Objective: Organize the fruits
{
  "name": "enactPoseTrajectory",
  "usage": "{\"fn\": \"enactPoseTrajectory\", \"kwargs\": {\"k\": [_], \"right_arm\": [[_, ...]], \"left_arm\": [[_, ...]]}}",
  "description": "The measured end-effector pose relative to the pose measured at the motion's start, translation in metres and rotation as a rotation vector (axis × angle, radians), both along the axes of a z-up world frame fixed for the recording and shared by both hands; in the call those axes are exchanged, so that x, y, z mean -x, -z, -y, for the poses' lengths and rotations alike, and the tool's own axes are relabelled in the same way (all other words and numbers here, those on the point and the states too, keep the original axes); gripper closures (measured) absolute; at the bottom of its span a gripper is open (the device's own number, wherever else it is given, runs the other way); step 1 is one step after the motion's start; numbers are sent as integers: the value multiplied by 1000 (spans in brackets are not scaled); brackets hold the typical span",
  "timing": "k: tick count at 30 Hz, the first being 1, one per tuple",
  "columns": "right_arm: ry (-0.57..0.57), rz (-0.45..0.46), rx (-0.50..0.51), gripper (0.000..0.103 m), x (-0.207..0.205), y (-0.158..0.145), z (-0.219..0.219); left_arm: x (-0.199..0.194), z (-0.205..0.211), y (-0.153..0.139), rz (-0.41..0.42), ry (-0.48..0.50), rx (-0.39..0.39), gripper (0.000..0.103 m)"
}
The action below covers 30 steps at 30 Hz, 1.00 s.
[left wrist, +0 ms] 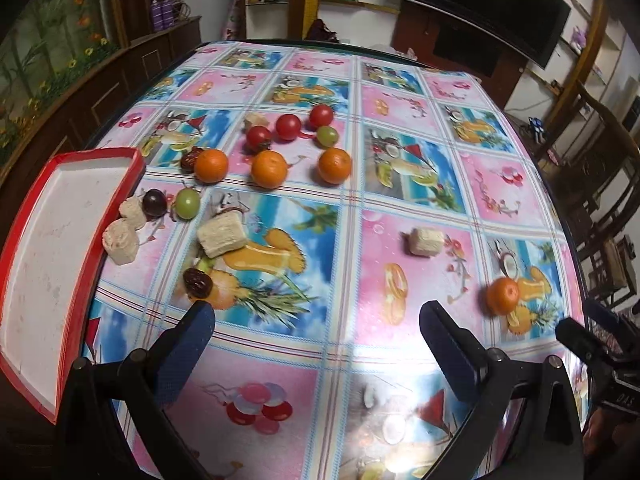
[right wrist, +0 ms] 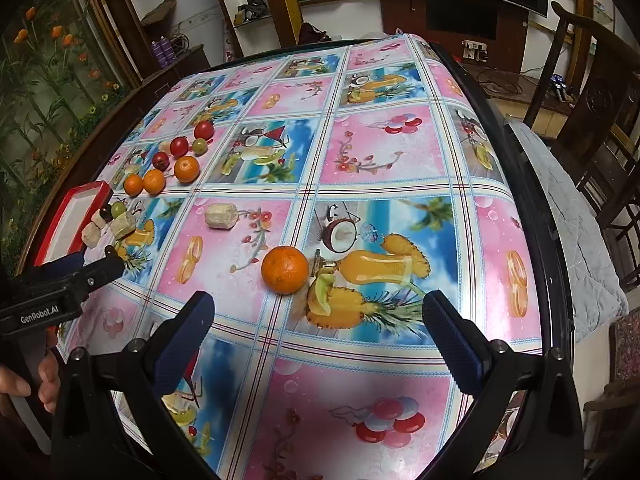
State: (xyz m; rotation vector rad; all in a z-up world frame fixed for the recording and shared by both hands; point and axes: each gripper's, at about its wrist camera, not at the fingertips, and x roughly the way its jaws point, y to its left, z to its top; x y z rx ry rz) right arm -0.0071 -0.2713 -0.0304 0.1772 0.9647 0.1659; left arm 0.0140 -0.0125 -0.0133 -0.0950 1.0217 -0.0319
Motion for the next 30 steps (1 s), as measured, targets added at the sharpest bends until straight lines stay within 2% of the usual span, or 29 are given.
{"fn": "enactPoseTrajectory", "kwargs": {"k": [6, 17, 22, 25, 28, 30], "right_arm": [[-22, -8, 3, 0, -5, 2, -6], [-61, -26, 15, 0, -23, 7, -21], [-73, -41, 23, 1, -30, 12, -25], [-81, -57, 29, 5, -36, 16, -29], [-86, -68, 41, 7, -42, 19, -32], [-96, -73, 55, 10, -46, 20, -35]], "left_arm": [[-7, -23, -4, 17, -37, 15, 1], [-22, -87, -2, 17, -170, 35, 4], [-32, -96, 1, 8, -167, 10, 6], [-39, -92, 3, 5, -144, -8, 6], [-52, -85, 10, -23, -124, -29, 10], [-61, -80, 16, -47, -109, -39, 18]]}}
